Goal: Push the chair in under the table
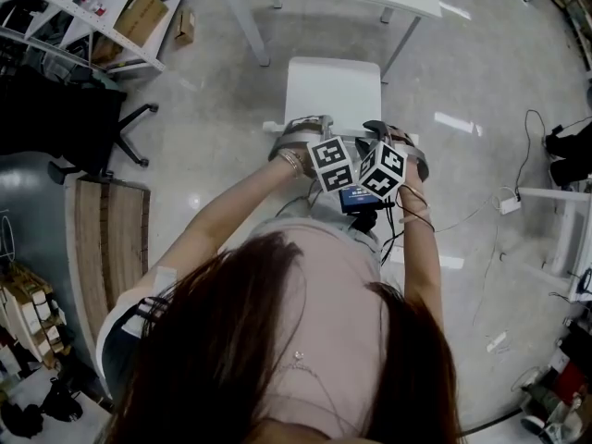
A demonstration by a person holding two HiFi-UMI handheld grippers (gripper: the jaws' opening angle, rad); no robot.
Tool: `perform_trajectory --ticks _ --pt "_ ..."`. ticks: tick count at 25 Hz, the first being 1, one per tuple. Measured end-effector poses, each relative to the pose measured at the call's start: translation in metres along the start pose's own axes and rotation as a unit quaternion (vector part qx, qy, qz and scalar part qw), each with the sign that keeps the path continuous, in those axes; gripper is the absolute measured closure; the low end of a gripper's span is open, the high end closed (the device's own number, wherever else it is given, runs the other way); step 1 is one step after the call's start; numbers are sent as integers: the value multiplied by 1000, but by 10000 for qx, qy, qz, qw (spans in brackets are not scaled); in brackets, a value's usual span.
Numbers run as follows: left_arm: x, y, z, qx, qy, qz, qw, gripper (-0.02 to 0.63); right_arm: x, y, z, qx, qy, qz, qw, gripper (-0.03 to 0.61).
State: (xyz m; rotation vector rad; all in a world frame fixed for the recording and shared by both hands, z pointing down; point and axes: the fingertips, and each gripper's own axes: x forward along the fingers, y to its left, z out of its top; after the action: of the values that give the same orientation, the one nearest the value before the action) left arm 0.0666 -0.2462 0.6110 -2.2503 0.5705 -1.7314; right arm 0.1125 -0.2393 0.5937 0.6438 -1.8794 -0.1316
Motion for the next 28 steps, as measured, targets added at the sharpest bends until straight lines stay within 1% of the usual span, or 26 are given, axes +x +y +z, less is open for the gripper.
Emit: perform_trajectory --ticks 9,16,20,28 --pt "19 36 8 -77 52 76 9999 440 16 -37 4 -76 -110 -16 9999 419" --pt "32 54 20 -232 112 126 9996 431 23 -58 -2 -201 -217 -74 9995 419" --pt "38 64 23 -256 125 177 9994 428 29 -70 -1 -260 -275 -100 9992 419" --pt "50 82 31 -385 194 179 9989 423 37 -90 -4 -427 -408 -160 9981 419"
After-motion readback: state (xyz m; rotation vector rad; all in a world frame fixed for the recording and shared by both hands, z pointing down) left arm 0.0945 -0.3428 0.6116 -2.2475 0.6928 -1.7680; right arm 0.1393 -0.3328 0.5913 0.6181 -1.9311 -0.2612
